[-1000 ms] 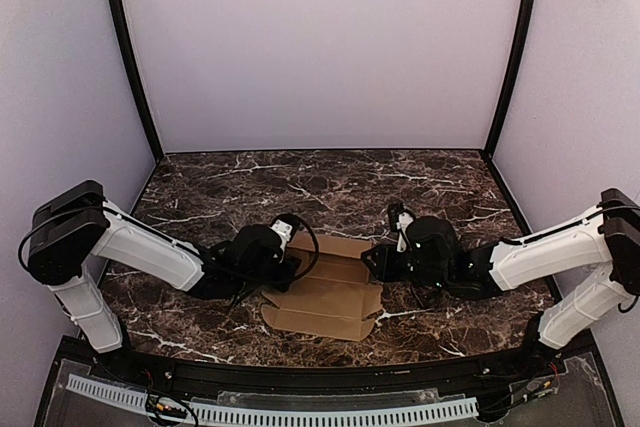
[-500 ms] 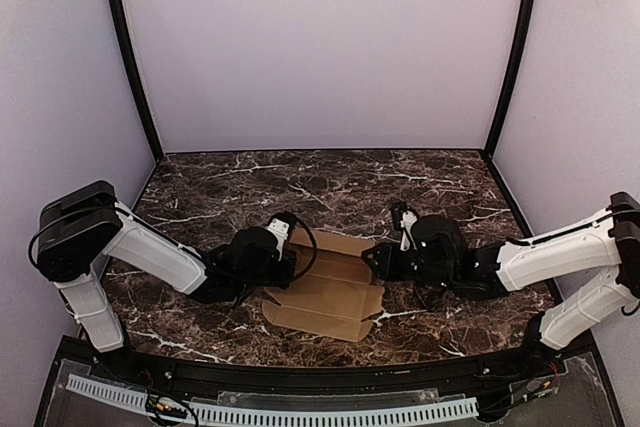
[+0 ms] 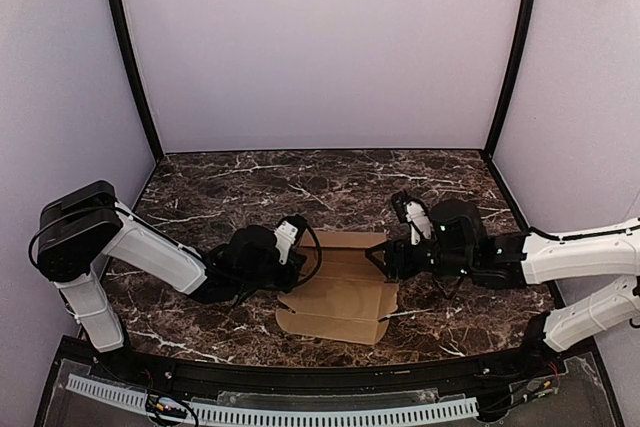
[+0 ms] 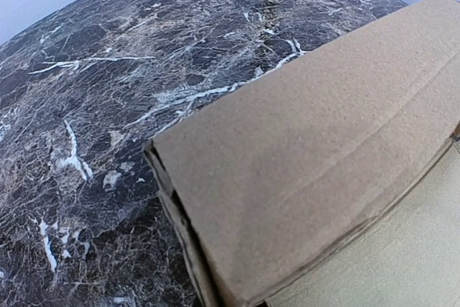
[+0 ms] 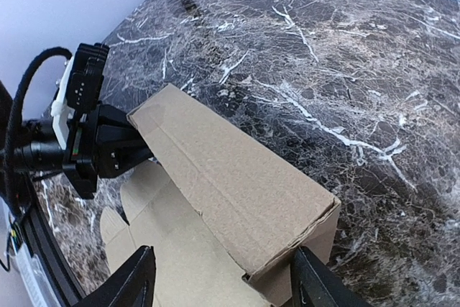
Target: Fold the paper box
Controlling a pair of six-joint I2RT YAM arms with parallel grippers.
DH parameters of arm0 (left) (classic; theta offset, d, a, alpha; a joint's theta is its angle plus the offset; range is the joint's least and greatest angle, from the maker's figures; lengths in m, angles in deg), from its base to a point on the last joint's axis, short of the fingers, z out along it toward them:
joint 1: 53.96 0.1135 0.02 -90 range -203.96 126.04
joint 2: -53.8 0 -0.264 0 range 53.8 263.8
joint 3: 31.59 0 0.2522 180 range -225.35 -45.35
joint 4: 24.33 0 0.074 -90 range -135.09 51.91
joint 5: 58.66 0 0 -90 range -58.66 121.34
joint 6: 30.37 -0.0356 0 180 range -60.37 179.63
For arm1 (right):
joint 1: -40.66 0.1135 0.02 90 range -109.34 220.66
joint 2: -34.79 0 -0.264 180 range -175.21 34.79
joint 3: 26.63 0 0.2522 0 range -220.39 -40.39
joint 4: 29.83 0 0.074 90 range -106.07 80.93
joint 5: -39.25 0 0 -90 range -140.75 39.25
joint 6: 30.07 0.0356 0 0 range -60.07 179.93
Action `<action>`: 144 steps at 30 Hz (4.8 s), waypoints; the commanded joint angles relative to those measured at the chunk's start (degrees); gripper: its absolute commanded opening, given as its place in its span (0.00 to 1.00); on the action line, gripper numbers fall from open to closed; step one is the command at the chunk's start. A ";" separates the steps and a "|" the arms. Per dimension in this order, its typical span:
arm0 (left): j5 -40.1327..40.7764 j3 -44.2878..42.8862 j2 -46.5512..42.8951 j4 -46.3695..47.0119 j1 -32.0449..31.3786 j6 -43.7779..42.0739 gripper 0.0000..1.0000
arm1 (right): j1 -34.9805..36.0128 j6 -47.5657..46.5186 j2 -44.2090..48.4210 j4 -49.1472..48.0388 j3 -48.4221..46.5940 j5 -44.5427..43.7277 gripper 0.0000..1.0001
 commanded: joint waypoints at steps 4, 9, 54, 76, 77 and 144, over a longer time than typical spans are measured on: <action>-8.51 -1.29 -2.05 -2.59 -1.21 -6.09 0.00 | -1.36 -13.48 3.91 6.03 -3.64 7.25 0.65; -6.29 -1.73 -2.00 -3.07 -1.15 -5.43 0.00 | -1.54 -12.17 7.01 11.78 -3.15 5.57 0.65; -12.03 -0.09 6.42 12.07 -1.18 -4.74 0.08 | -3.06 -0.66 -22.01 -10.98 -8.73 17.48 0.37; -11.13 -1.05 14.53 26.75 -1.24 -3.14 0.06 | -3.04 1.46 -20.39 -13.70 -4.62 18.04 0.29; -11.23 -1.11 14.60 26.65 -1.30 -3.18 0.02 | -3.05 1.59 -20.39 -13.96 -4.50 18.05 0.29; -7.38 -1.35 10.01 21.65 -1.64 -1.11 0.00 | -1.99 5.39 -23.79 -16.72 -4.03 18.43 0.27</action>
